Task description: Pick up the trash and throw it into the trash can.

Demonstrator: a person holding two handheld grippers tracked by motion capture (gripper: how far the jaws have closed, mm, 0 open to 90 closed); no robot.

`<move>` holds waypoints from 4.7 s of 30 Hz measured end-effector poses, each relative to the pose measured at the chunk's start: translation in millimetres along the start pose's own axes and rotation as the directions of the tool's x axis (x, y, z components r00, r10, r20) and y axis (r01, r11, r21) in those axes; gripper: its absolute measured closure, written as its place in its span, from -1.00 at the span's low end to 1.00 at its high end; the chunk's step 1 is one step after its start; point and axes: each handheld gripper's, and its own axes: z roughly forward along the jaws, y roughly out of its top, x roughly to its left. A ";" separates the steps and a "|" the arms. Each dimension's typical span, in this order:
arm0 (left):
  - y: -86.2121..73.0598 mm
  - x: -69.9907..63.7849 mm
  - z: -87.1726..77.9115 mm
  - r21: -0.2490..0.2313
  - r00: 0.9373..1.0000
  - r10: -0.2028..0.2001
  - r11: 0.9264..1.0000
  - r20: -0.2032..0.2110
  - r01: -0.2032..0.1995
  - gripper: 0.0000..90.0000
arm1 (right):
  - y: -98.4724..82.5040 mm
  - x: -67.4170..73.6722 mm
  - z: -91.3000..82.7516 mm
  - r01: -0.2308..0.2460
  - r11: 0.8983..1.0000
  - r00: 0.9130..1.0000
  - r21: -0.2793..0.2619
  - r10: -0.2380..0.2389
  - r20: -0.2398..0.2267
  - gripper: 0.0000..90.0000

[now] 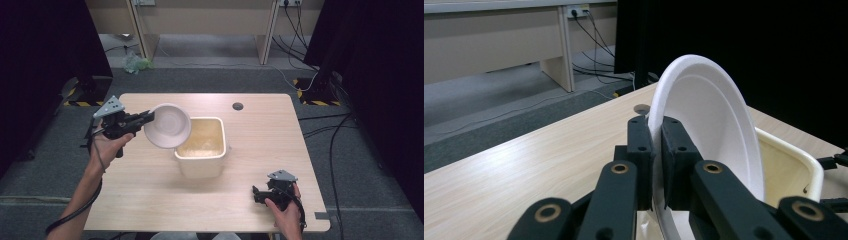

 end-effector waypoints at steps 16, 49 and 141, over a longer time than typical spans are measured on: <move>5.9 -25.1 44.0 0.043 0.998 0.028 0.999 0.057 -0.031 0.87 | -0.2 0.1 0.0 0.004 1.000 1.000 -0.001 -0.004 0.000 -0.97; -12.8 -42.0 80.2 0.125 0.995 0.035 0.991 0.097 -0.047 0.39 | -0.2 0.5 -0.2 0.006 1.000 1.000 -0.001 -0.006 -0.003 -0.96; -139.3 21.2 14.4 0.202 0.978 -0.170 0.960 -0.123 0.193 -0.61 | -0.1 0.5 -0.1 0.007 1.000 1.000 -0.002 -0.007 -0.003 -0.96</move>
